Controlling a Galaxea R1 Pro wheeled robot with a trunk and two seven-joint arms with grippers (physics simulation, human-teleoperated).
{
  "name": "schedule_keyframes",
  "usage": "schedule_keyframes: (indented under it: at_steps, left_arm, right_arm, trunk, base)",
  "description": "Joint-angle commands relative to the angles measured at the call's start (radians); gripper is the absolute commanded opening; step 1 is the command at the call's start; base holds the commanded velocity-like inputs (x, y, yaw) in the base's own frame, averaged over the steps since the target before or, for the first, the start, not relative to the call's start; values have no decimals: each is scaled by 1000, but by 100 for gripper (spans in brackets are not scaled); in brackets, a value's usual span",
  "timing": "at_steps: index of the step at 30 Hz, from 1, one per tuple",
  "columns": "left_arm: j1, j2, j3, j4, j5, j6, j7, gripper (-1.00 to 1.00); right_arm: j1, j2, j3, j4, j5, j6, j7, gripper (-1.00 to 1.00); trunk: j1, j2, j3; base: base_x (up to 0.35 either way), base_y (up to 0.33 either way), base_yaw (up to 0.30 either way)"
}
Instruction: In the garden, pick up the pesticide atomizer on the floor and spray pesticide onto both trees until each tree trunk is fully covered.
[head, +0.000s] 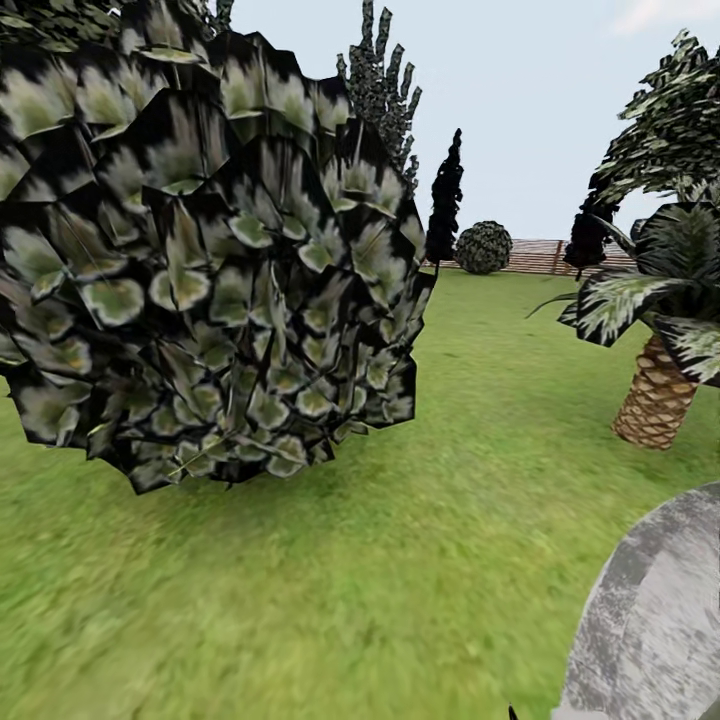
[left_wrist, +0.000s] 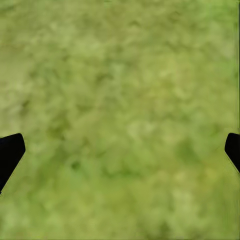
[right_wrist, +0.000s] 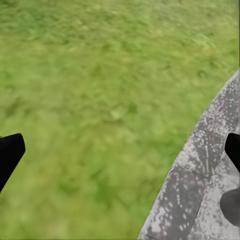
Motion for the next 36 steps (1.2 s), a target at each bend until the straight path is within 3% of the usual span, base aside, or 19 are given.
schedule_keyframes:
  at_steps: [1,20,30,36]
  left_arm:
    - [0,0,0,0,0,0,0,100]
    - [0,4,0,0,0,0,0,100]
    - [0,6,0,0,0,1,0,100]
    - [0,5,0,-7,1,2,1,100]
  right_arm:
    - [0,0,0,0,0,0,0,100]
    - [0,0,1,1,1,0,0,100]
    - [0,0,3,2,5,1,8,100]
    - [0,0,3,1,2,2,6,100]
  trunk:
    - [0,0,0]
    - [0,0,0]
    - [0,0,0]
    - [0,0,0]
  base:
    - [339,0,-173]
    - [339,0,-255]
    - [338,0,-37]
    - [109,0,-1]
